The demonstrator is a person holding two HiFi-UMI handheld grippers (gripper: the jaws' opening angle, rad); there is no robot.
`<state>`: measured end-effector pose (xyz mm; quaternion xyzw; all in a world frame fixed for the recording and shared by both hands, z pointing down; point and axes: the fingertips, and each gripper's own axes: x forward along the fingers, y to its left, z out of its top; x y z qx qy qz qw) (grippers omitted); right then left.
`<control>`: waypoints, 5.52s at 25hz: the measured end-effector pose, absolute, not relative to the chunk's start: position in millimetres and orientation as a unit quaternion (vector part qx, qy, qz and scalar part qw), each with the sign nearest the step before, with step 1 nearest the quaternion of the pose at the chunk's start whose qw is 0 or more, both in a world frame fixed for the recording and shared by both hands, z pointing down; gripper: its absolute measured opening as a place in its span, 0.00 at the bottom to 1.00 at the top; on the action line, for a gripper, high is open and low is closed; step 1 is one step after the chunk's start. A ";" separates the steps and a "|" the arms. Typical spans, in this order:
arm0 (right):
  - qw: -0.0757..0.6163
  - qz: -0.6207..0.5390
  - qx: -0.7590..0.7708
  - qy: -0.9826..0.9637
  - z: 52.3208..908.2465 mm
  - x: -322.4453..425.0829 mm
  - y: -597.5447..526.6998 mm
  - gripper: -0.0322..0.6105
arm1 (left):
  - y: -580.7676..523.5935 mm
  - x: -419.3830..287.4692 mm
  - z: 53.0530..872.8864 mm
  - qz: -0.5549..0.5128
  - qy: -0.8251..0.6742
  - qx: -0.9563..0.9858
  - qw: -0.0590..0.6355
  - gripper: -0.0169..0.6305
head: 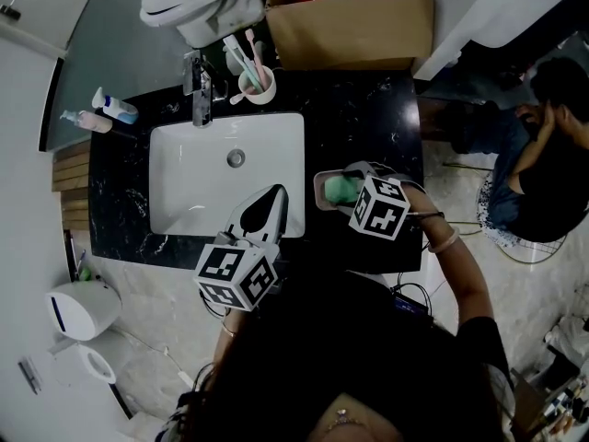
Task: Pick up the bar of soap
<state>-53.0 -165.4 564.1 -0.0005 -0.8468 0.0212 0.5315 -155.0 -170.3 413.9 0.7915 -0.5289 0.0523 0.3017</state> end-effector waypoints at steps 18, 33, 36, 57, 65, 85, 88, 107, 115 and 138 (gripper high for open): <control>0.613 0.023 -0.031 -0.789 574.6 -60.4 -168.7 0.45 | -174.8 -163.0 419.2 0.045 -0.525 0.789 0.315 0.03; 0.604 0.063 0.022 -0.794 575.8 -64.9 -172.6 0.45 | -175.2 -155.2 425.9 0.046 -0.511 0.794 0.326 0.03; 0.594 0.071 0.039 -0.800 575.2 -64.2 -172.6 0.45 | -174.1 -154.4 425.8 0.051 -0.511 0.795 0.323 0.03; 0.479 0.190 0.155 -0.843 561.3 -53.8 -180.2 0.45 | -170.8 -157.6 420.0 0.066 -0.529 0.785 0.316 0.03; 0.387 0.276 0.199 -0.857 546.9 -45.8 -185.7 0.45 | -171.2 -149.8 415.2 0.071 -0.523 0.792 0.307 0.03; 0.079 0.403 0.260 -0.874 443.4 -6.9 -193.8 0.45 | -170.4 -109.1 382.5 0.075 -0.474 0.834 0.271 0.03; 0.048 0.397 0.262 -0.878 423.3 -3.6 -186.6 0.45 | -162.2 -100.9 377.8 0.070 -0.463 0.839 0.276 0.03; -0.098 0.367 0.211 -0.901 328.2 16.2 -166.5 0.45 | -142.5 -61.0 335.7 0.064 -0.379 0.879 0.282 0.03; -0.093 0.359 0.206 -0.905 326.7 17.9 -166.4 0.45 | -147.5 -64.2 338.6 0.059 -0.387 0.875 0.286 0.03; -0.083 0.373 0.196 -0.903 339.3 3.4 -174.5 0.45 | -157.0 -75.7 347.9 0.058 -0.397 0.865 0.302 0.03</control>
